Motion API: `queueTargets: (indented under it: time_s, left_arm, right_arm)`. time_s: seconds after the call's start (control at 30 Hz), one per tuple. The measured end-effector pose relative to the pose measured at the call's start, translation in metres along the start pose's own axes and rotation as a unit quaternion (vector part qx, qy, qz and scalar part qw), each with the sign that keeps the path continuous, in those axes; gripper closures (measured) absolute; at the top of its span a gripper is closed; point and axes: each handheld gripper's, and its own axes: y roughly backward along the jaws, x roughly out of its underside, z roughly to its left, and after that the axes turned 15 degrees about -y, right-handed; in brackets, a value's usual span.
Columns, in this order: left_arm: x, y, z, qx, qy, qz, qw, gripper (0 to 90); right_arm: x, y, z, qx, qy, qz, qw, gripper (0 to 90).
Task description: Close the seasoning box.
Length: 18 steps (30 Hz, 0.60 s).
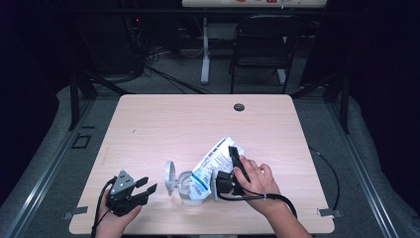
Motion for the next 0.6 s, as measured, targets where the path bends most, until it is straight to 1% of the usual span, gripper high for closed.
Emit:
queueTargets:
  time_s: [0.37, 0.5, 0.53, 0.6]
  left_arm:
    - [-0.0001, 0.0002, 0.0001, 0.0, 0.0, 0.0, 1.0, 56.6]
    - [-0.0001, 0.0003, 0.0001, -0.001, 0.0, 0.001, 1.0, 56.6]
    - [0.0, 0.0004, 0.0002, -0.001, 0.0, 0.001, 1.0, 56.6]
    - [-0.0001, 0.0004, 0.0003, -0.001, 0.0, 0.001, 1.0, 56.6]
  right_arm:
    - [-0.0014, 0.0008, 0.0002, -0.002, 0.0, -0.002, 1.0, 69.2]
    - [-0.0025, 0.0018, 0.0002, -0.003, 0.004, 0.002, 1.0, 69.6]
    - [-0.0021, 0.0008, 0.0009, -0.004, -0.002, -0.005, 1.0, 69.7]
    - [-0.0024, 0.0011, 0.0007, -0.003, 0.0, -0.004, 1.0, 69.9]
